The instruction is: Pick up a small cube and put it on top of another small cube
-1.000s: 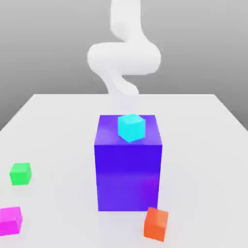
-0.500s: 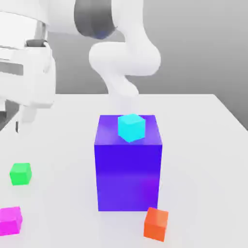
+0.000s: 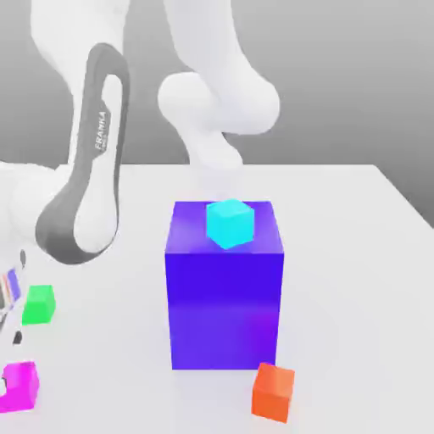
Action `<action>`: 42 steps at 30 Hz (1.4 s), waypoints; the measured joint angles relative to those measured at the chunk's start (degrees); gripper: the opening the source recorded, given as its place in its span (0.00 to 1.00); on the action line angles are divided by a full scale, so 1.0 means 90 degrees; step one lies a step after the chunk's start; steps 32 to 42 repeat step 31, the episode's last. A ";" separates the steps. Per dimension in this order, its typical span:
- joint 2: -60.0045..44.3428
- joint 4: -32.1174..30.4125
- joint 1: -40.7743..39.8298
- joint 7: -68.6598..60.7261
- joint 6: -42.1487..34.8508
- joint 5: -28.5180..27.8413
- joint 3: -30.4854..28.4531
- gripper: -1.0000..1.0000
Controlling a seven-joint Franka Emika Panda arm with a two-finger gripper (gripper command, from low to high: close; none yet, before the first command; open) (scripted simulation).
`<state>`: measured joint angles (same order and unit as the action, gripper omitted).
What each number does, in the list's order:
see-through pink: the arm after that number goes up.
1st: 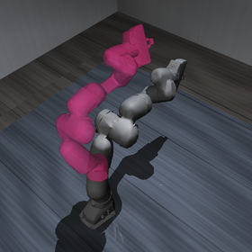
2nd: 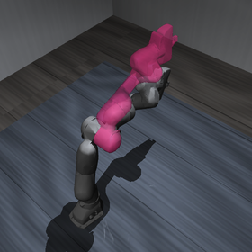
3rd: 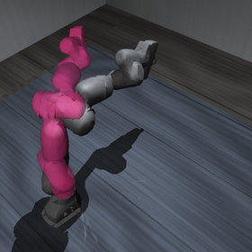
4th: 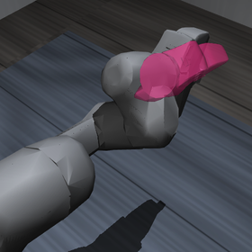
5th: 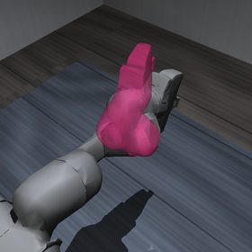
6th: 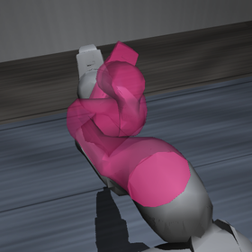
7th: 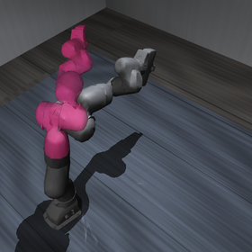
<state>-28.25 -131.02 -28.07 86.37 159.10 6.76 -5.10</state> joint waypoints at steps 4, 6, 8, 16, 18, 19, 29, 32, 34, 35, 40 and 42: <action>0.0000 0.0000 -0.0001 0.0002 0.0009 -0.0001 0.0001 0.00; -0.0111 0.0024 -0.0020 -0.0012 0.0095 0.0019 0.0024 0.00; 0.0092 -0.0022 0.0002 0.0023 -0.0065 -0.0023 -0.0010 0.00; 0.1835 -0.1100 -0.0198 0.0641 -0.0742 -0.0285 -0.0668 0.00; 0.2296 -0.1542 -0.0348 0.0942 -0.0755 -0.0407 -0.0931 0.00; 0.2530 -0.1765 -0.0466 0.1111 -0.0760 -0.0493 -0.1056 0.00; 0.2096 -0.2469 -0.1391 0.1169 0.0372 -0.0051 -0.0733 1.00; 0.2096 -0.2469 -0.1391 0.1169 0.0372 -0.0051 -0.0733 1.00; 0.2096 -0.2469 -0.1391 0.1169 0.0372 -0.0051 -0.0733 1.00; 0.2096 -0.2469 -0.1391 0.1169 0.0372 -0.0051 -0.0733 1.00; 0.2096 -0.2469 -0.1391 0.1169 0.0372 -0.0051 -0.0733 1.00; 0.2096 -0.2469 -0.1391 0.1169 0.0372 -0.0051 -0.0733 1.00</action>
